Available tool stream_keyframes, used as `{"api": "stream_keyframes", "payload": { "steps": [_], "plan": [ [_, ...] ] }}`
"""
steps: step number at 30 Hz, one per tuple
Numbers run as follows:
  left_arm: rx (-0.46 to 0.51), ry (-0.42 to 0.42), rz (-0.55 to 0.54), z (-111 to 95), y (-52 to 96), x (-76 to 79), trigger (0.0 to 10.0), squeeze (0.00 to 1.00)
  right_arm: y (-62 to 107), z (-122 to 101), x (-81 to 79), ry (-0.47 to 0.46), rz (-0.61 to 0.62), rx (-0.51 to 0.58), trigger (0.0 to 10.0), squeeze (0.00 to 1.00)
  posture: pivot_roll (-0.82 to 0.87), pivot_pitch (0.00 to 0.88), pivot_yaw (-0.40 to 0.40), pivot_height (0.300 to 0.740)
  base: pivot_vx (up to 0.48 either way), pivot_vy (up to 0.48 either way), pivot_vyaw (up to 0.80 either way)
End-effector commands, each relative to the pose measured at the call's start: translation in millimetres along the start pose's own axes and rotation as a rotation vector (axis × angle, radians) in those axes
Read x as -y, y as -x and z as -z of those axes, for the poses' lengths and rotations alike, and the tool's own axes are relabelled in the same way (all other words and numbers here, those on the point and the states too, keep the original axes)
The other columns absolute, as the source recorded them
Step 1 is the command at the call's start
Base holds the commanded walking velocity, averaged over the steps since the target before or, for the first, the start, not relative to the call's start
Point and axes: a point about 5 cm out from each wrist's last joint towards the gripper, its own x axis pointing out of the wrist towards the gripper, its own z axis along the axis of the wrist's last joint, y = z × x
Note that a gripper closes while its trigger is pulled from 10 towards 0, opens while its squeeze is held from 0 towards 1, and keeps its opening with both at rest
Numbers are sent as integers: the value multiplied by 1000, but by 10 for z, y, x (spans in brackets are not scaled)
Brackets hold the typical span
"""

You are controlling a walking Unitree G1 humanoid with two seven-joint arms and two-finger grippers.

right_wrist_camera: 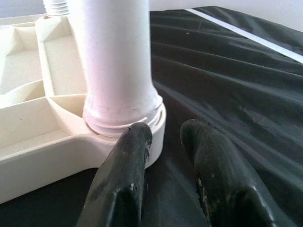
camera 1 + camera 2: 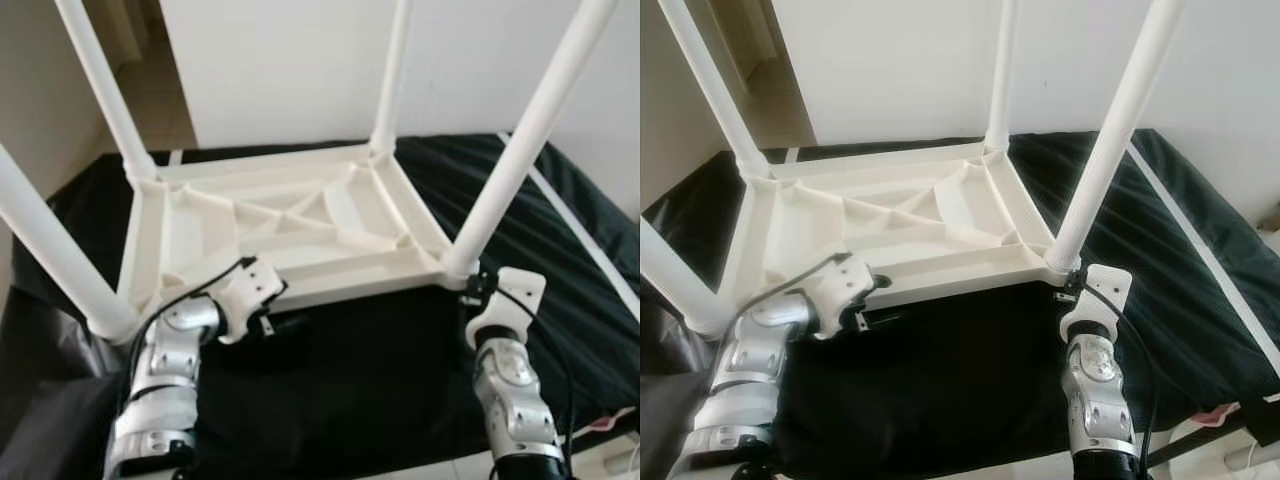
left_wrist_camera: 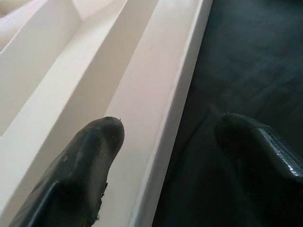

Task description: Building children table

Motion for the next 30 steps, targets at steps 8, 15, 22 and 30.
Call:
{"api": "stream_keyframes", "payload": {
  "steps": [8,15,22,30],
  "plan": [
    [-34,37,-488,134,67,-149,0,0,-45,-12,-19,-13,-2,-5,10000,0,-16,13,-20,740,0,0,0],
    [12,49,-412,74,-56,27,0,0,-86,-49,-48,-17,-10,5,10000,0,-11,9,-26,740,0,0,0],
    [130,63,-252,-174,-289,363,0,0,-111,-63,-85,-19,-20,7,10000,0,-7,10,-28,740,0,0,0],
    [242,45,-93,-488,-539,706,0,0,-113,-61,-137,-26,-29,7,10000,0,-7,15,-23,740,0,0,0]
  ]
}}
